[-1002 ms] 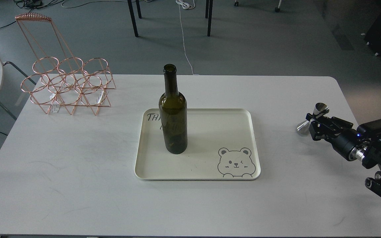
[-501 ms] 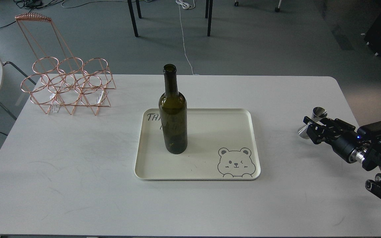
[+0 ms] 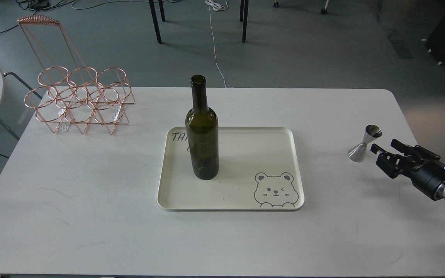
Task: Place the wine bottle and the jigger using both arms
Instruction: 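Open the right gripper, release the jigger, and raise the arm, then reach the left gripper to the wine bottle neck and grasp it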
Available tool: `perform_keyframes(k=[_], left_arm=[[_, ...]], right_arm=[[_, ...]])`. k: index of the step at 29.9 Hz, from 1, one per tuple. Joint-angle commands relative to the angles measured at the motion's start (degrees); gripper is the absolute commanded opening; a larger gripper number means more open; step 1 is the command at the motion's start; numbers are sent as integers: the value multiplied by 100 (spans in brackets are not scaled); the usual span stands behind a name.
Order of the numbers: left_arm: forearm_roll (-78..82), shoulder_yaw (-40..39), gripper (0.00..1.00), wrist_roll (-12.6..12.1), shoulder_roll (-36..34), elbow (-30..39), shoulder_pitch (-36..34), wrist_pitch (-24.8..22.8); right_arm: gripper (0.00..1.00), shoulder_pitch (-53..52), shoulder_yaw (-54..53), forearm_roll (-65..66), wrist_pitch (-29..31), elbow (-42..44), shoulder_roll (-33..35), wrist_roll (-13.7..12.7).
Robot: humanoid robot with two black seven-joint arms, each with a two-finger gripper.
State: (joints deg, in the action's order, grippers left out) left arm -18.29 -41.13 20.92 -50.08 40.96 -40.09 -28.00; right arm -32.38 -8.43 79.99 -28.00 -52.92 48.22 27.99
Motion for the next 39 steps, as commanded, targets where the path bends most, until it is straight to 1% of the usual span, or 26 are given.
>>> perform_keyframes(k=[1, 3, 5, 7, 9, 11, 13, 15, 18, 19, 20, 21, 22, 24, 25, 28, 31, 35, 39], left_arm=[[0, 9, 98, -18, -37, 9, -16, 0], [9, 35, 98, -88, -90, 26, -16, 0], [18, 88, 98, -123, -143, 70, -16, 0], [18, 88, 98, -316, -213, 105, -34, 0], [53, 88, 98, -597, -309, 114, -130, 0], [114, 97, 98, -817, -380, 132, -244, 0], [132, 88, 98, -940, -450, 263, -271, 0], [220, 97, 98, -959, -643, 552, -254, 0], [710, 114, 98, -932, -968, 1167, -245, 0], [939, 114, 98, -915, -1082, 1378, -245, 0], [1115, 114, 98, -897, -1188, 1545, -236, 0], [1282, 114, 98, -888, -1302, 1738, -236, 0], [1414, 123, 98, -888, -1390, 1906, -227, 0], [1643, 123, 98, -888, -1505, 2231, -227, 0], [1783, 123, 98, -888, -1549, 2354, -227, 0], [2397, 80, 98, -879, -1602, 2820, -271, 0], [3162, 9, 98, -879, -1628, 3417, -350, 0], [4620, 0, 98, -879, -1646, 4313, -569, 0], [6377, 0, 98, -879, -1532, 5113, -693, 0]], right_arm=[[71, -119, 8, -623, 0, -911, 485, 1], [73, -259, 8, -914, 0, -1290, 688, 1], [76, -671, 26, -1073, 0, -1484, 776, 1], [77, -1137, 35, -1178, 0, -1502, 750, 1], [77, -1532, 8, -1362, 0, -1459, 724, 1], [77, -1858, 0, -1757, 0, -1458, 698, 1], [78, -2105, -9, -2240, 0, -1458, 566, 1], [83, -2307, -62, -2689, 0, -1432, 329, 1], [84, -2396, -228, -3164, 0, -1266, 74, 1], [86, -2396, -351, -3270, 0, -1187, -22, 1], [92, -2396, -491, -3349, 0, -1108, -119, 1], [95, -2379, -632, -3446, 0, -1020, -250, 1], [95, -2370, -764, -3594, 0, -941, -356, 1], [96, -2370, -931, -3972, 250, -809, -497, 1], [97, -2370, -993, -4200, 408, -756, -524, 1], [98, -2378, -1177, -4825, 935, -685, -533, 1], [99, -2396, -1493, -5011, 1279, -685, -533, 1], [99, -2326, -1907, -5571, 1665, -676, -542, 1], [100, -2264, -1916, -6967, 1850, -527, -603, 1]])
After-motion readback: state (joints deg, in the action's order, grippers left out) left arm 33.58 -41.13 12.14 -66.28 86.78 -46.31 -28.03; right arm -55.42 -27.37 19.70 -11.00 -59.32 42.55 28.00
